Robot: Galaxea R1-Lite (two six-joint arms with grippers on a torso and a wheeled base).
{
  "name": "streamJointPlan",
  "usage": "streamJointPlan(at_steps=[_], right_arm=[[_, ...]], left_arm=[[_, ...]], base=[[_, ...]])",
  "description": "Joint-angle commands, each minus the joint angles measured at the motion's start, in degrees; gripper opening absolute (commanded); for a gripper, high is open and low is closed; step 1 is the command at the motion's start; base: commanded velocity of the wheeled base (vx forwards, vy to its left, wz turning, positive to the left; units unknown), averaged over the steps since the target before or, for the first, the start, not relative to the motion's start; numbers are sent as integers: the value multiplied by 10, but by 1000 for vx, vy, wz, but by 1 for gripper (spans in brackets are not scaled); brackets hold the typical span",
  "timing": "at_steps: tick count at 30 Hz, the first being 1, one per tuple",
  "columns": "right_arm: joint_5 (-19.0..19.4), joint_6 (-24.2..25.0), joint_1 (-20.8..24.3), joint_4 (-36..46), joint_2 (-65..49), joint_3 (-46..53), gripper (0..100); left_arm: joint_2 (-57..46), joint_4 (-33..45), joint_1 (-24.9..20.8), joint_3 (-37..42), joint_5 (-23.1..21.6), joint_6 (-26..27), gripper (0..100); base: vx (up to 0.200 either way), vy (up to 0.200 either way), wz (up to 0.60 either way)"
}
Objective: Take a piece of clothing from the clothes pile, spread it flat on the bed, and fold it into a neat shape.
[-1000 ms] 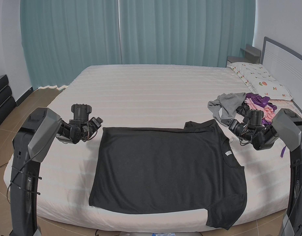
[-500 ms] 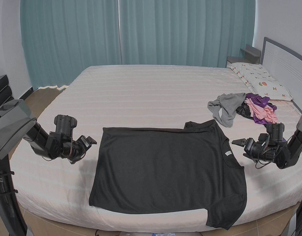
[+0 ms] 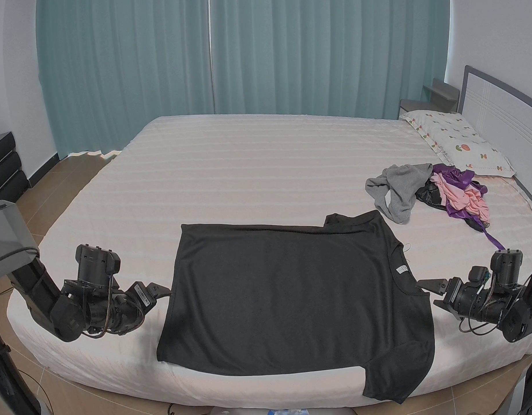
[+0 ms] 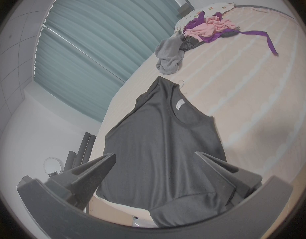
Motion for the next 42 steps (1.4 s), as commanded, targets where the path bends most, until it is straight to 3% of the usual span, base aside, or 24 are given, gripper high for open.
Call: streamJointPlan(at_steps=[1,8,20,35,42], right_arm=[[3,0,-1,-7,6,23,100],[3,0,-8,-7,9,25,100],[4,0,-7,-7,10,28,100],[2,-3,-2,-8,29,27,100],[1,-4,1,-8,42,28,100]], left_arm=[[9,-14,-13,28,0,-2,100],[14,-22,-10,36,-2,-2,100],[8,-22,-12,41,-10,-14,100],[16,-22,-14,39,-13,-21,100],[40,-22,-15,38,-6,-17,100]], base=[[-200,0,0],[-200,0,0],[0,0,0],[0,-200,0],[0,0,0]])
